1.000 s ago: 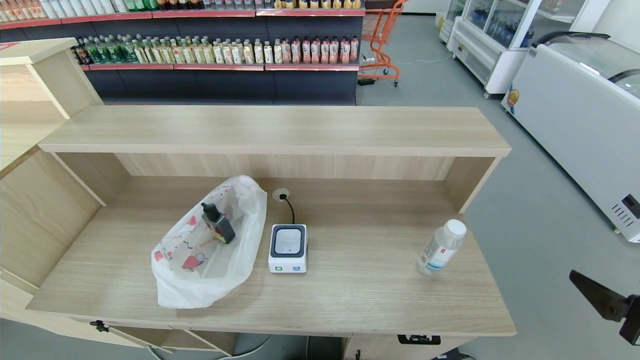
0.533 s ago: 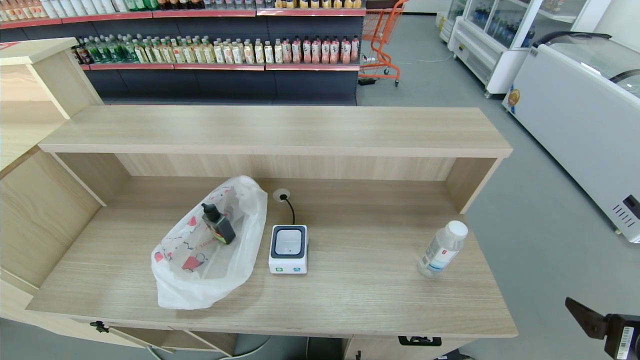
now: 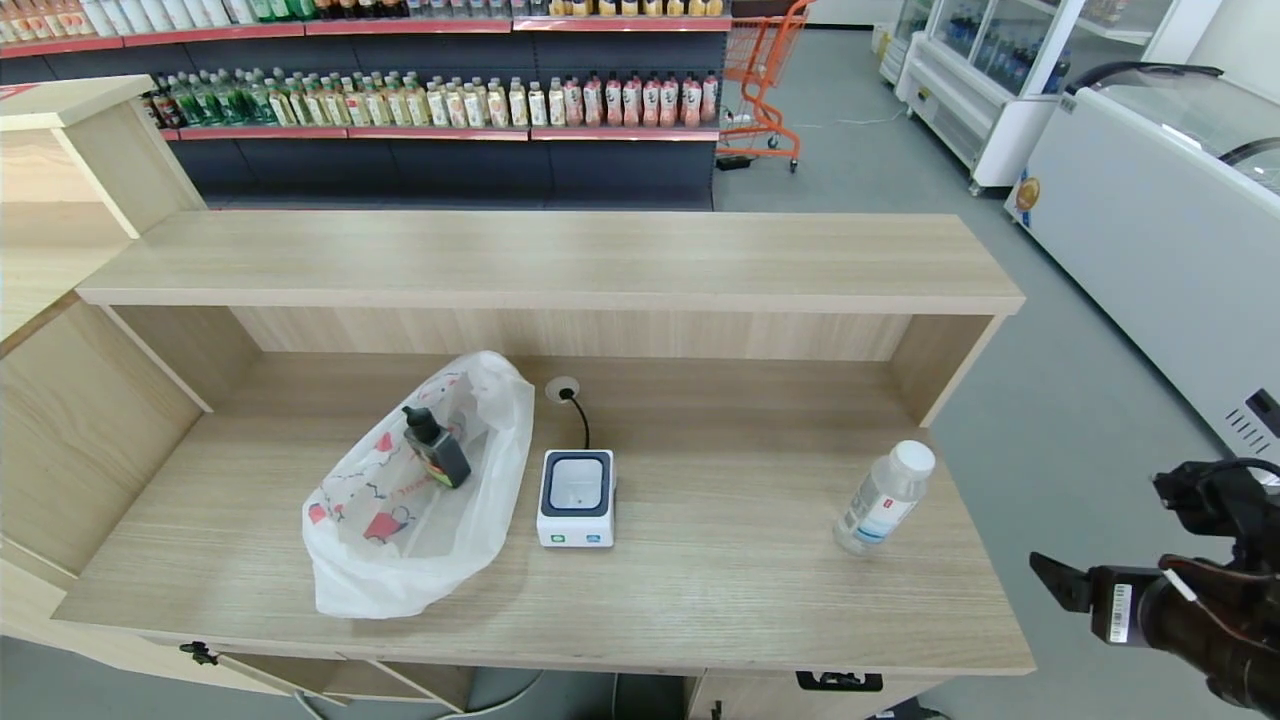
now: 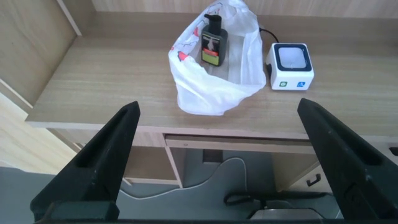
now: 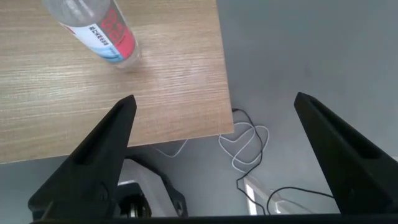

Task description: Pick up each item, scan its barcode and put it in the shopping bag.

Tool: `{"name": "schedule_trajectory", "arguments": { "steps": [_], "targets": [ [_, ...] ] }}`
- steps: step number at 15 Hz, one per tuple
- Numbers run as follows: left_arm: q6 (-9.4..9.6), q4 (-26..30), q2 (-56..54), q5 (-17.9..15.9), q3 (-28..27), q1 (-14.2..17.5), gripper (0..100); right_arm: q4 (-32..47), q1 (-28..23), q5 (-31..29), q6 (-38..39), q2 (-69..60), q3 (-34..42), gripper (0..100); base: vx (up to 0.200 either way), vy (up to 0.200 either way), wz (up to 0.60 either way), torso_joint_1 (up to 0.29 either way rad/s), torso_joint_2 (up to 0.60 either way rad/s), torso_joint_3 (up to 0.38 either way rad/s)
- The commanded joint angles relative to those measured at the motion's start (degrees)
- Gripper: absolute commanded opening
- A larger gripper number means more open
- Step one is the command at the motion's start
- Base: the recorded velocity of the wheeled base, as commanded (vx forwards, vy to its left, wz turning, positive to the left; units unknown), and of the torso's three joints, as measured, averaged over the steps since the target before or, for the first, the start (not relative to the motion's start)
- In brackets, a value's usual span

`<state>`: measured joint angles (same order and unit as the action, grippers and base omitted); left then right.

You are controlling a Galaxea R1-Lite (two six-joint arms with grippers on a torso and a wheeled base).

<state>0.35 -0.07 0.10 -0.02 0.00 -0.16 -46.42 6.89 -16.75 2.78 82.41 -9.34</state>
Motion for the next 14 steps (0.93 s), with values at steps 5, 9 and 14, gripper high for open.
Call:
{"name": "schedule_trajectory", "arguments": {
  "steps": [5, 9, 14],
  "targets": [
    [0.0, 0.0, 0.0, 0.0, 0.0, 0.0, 100, -7.5, 4.0, 0.9, -0.1, 15.9, -4.9, 100, 0.0, 0.0, 0.0, 0.0, 0.0, 0.0],
    [0.0, 0.0, 0.0, 0.0, 0.0, 0.0, 100, -13.1, 4.6, 1.7, -0.4, 23.2, -5.2, 100, 0.0, 0.0, 0.0, 0.0, 0.0, 0.0],
    [0.0, 0.0, 0.0, 0.0, 0.0, 0.0, 100, -19.6, 4.6, 5.8, -1.1, 28.5, -7.2, 100, 0.0, 0.0, 0.0, 0.0, 0.0, 0.0]
  ]
}}
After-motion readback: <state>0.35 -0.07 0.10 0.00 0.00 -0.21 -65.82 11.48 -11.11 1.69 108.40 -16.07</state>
